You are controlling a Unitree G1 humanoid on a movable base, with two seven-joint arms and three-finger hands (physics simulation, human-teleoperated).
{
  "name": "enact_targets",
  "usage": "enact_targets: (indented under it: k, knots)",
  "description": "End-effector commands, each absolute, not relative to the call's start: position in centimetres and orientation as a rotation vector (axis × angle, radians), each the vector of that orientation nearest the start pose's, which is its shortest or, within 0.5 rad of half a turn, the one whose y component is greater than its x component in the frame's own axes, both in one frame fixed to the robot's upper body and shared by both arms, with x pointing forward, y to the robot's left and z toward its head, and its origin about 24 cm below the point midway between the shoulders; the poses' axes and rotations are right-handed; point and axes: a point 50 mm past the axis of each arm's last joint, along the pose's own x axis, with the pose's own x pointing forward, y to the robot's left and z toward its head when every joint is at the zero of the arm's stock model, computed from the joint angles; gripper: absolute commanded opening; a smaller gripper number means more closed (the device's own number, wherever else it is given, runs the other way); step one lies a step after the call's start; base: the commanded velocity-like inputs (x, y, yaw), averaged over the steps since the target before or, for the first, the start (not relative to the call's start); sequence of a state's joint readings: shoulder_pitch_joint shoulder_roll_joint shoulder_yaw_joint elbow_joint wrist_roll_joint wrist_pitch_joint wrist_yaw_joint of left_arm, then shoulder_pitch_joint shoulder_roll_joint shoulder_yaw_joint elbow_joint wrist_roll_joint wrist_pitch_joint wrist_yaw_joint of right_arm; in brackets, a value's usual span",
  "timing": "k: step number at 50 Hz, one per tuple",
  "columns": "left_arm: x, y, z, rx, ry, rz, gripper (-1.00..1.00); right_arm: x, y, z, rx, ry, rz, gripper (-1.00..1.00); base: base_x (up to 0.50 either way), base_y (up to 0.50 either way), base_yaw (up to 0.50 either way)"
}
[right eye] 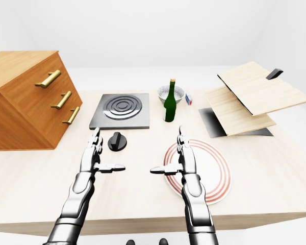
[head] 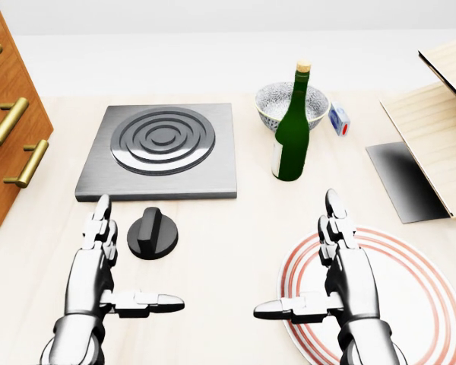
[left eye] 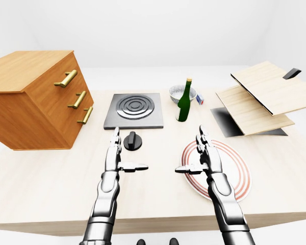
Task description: Turn on the stove.
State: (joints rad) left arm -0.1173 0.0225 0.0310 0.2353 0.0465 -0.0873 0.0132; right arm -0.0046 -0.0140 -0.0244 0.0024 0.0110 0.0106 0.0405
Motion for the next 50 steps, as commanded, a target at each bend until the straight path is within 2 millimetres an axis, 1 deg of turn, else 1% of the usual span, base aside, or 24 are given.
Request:
enact_targets:
  k: [1,11,12,18,22,24,27,33,36,39,41,50]
  knots:
    - [29.0,14.4,1.2,0.106,0.105,-0.007,1.00,25.5,-15.5,4.0,-0.003,0.010,0.017,1.00,0.00,0.00,0.00]
    - [29.6,14.1,0.8,0.118,0.132,-0.010,1.00,25.5,-15.5,4.0,-0.003,0.014,0.017,1.00,0.00,0.00,0.00]
    - [29.7,14.0,0.5,0.121,0.148,-0.010,1.00,25.5,-15.5,4.0,-0.003,0.013,0.016,1.00,0.00,0.00,0.00]
    - [29.8,14.1,0.9,0.107,0.133,-0.002,1.00,25.5,-15.5,4.0,-0.002,0.013,0.017,1.00,0.00,0.00,0.00]
    - [30.1,14.4,0.3,0.088,0.165,0.023,1.00,25.5,-15.4,4.0,-0.001,0.012,0.018,1.00,0.00,0.00,0.00]
    - [30.2,14.3,-0.3,0.103,0.196,0.026,1.00,25.4,-15.4,4.1,-0.003,0.011,0.019,1.00,0.00,0.00,0.00]
    - [30.0,13.9,-0.1,0.108,0.183,0.007,1.00,25.4,-15.4,4.1,-0.003,0.010,0.020,1.00,0.00,0.00,0.00]
    - [29.7,13.1,-0.9,0.126,0.215,-0.023,1.00,25.4,-15.3,4.1,-0.002,0.012,0.021,1.00,0.00,0.00,0.00]
    - [30.0,12.9,-1.3,0.137,0.243,-0.024,1.00,25.4,-15.4,4.1,-0.002,0.011,0.021,1.00,0.00,0.00,0.00]
    - [30.3,12.7,-1.3,0.138,0.247,-0.024,1.00,25.4,-15.3,4.2,-0.003,0.012,0.021,1.00,0.00,0.00,0.00]
    - [30.4,12.4,-1.9,0.149,0.280,-0.032,1.00,25.4,-15.3,4.1,-0.005,0.010,0.021,1.00,0.00,0.00,0.00]
    - [30.0,10.9,-1.8,0.177,0.266,-0.067,1.00,25.4,-15.4,4.3,-0.007,0.009,0.021,1.00,0.00,0.00,0.00]
